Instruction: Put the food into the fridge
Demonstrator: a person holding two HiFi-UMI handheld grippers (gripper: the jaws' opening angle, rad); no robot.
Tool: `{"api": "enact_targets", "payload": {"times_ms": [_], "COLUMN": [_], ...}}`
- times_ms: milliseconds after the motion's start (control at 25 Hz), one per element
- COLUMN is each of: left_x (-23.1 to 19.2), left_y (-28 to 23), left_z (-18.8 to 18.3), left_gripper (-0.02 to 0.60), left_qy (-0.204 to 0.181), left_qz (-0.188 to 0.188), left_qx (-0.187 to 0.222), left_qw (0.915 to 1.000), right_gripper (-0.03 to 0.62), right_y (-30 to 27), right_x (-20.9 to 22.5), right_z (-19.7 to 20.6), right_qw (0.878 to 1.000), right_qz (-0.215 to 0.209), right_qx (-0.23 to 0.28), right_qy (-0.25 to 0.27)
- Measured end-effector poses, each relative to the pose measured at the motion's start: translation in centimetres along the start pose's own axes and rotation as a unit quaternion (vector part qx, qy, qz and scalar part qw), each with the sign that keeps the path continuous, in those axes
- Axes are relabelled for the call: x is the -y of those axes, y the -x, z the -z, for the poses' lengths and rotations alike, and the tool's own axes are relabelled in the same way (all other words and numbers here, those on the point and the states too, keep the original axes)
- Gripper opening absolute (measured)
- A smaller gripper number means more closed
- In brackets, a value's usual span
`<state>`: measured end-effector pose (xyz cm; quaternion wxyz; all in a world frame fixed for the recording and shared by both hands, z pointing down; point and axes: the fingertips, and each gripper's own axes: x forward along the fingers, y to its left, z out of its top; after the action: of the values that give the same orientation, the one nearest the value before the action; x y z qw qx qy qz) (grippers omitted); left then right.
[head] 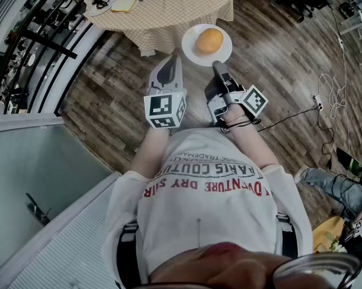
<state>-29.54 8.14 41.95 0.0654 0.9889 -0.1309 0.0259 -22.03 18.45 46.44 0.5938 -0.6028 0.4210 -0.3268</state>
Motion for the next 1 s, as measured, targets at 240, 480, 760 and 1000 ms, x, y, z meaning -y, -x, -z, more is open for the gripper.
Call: {"api": "enact_targets", "payload": {"times_ms": [240,480,760,1000], "left_x": [0.2,-0.3,-1.5,-2.1], "left_y": [-0.3,-0.1,-0.4,-2.7], "left_z": [-0.3,0.0,0.2,0.9], "left_gripper": [0.028,0.028,0.028,0.028], "left_qy": [-0.005,-0.002,0.005,-0.003], "left_qz": [0.005,-0.005,-0.021,-0.035], "left_qx": [-0.001,-0.003,0.001,-0.009], "left_qw": [1.0000,1.0000,0.9998,0.9994], "right_gripper": [0.032,0.032,0.031,0.031], "right_y": [-0.4,-0.4,-1.1,-3.5], "right_x": [-0.2,0.8,1.7,2.9], "right_z": [0.0,0.1,-0.1,-1.1], "right_qw": [1.000,1.000,0.999,0.999], "right_qz": [0.003,0.026,0.028,0.028], "right_qx": [-0.004,-0.010,-0.014,-0.038], "right_qy": [0.006,-0.001,-0.014,-0.017]}}
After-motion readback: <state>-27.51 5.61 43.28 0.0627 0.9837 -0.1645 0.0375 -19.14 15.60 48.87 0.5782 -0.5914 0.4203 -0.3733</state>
